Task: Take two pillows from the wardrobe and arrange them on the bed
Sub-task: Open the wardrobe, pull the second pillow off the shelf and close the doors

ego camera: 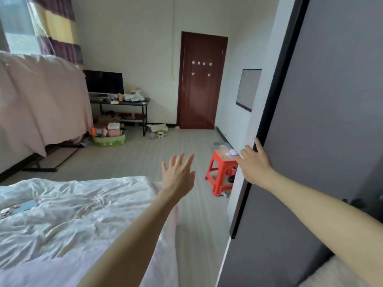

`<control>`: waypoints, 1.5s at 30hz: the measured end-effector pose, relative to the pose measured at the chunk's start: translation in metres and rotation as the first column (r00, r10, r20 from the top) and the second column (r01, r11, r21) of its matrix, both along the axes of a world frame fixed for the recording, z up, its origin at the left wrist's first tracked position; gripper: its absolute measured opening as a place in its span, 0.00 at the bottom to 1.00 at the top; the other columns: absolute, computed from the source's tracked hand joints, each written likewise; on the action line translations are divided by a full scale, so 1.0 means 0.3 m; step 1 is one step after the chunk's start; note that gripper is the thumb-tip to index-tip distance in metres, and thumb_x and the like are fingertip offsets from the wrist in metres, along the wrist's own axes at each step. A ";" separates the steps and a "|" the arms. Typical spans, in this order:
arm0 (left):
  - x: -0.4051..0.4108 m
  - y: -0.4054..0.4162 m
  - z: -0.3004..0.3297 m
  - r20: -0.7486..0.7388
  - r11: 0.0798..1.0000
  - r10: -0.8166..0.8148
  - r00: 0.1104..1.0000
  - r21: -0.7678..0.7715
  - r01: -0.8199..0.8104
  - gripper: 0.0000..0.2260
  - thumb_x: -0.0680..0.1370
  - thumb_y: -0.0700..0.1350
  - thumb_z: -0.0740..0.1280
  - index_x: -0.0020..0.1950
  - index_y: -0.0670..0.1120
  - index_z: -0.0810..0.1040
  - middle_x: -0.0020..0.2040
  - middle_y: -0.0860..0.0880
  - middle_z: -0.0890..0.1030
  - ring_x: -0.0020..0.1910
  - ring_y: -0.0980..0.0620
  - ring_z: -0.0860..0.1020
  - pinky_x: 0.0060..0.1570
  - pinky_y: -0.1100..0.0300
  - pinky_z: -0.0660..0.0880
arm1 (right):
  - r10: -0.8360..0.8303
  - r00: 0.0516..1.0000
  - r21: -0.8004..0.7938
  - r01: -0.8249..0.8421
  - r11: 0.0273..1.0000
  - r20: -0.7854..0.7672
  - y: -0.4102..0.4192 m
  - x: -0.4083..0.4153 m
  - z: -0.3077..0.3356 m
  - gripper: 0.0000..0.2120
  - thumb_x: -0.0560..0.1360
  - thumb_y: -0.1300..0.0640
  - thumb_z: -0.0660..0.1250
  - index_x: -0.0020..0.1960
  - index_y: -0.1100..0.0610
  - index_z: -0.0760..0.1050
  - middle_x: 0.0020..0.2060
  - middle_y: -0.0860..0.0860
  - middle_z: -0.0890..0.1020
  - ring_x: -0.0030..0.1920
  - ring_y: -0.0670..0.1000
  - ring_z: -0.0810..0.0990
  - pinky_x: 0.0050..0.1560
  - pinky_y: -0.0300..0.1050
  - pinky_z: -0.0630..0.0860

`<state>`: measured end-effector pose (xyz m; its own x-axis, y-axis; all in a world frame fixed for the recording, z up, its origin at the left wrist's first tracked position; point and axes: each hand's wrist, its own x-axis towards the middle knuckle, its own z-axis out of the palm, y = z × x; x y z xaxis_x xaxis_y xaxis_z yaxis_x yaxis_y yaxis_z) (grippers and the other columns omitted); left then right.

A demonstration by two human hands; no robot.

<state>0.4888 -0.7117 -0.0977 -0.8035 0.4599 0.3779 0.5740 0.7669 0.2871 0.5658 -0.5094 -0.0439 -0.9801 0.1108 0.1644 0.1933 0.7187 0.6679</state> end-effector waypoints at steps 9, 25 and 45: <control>0.125 0.279 0.091 -0.101 0.960 -0.236 0.967 0.130 0.248 0.24 0.78 0.46 0.59 0.73 0.50 0.56 0.74 0.45 0.60 0.73 0.44 0.58 0.71 0.42 0.58 | 0.037 0.999 0.218 -0.041 0.975 0.021 0.030 0.146 0.026 0.15 0.76 0.52 0.58 0.57 0.54 0.77 0.61 0.53 0.76 0.67 0.55 0.65 0.75 0.55 0.47; 0.637 0.683 0.044 -0.185 0.608 -0.761 0.622 0.135 0.783 0.25 0.78 0.47 0.61 0.74 0.53 0.56 0.74 0.48 0.63 0.71 0.46 0.64 0.61 0.48 0.71 | 0.150 0.821 0.139 -0.087 0.986 -0.551 0.242 1.162 -0.120 0.08 0.67 0.64 0.61 0.31 0.59 0.74 0.33 0.55 0.80 0.42 0.58 0.81 0.64 0.48 0.66; 1.199 1.206 0.128 -0.013 0.114 -0.992 0.125 0.327 0.938 0.24 0.80 0.52 0.54 0.75 0.56 0.49 0.77 0.52 0.41 0.76 0.49 0.49 0.67 0.51 0.65 | -0.363 0.712 -0.276 0.241 0.931 -0.602 0.319 1.522 -0.052 0.08 0.68 0.67 0.64 0.45 0.61 0.80 0.50 0.58 0.82 0.64 0.58 0.74 0.68 0.63 0.64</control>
<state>0.8485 -0.3498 -0.0592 0.2091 0.8297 0.5176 0.6983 -0.4972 0.5149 1.0223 -0.4137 -0.0596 -0.5625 0.4669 0.6823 0.7514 0.6331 0.1862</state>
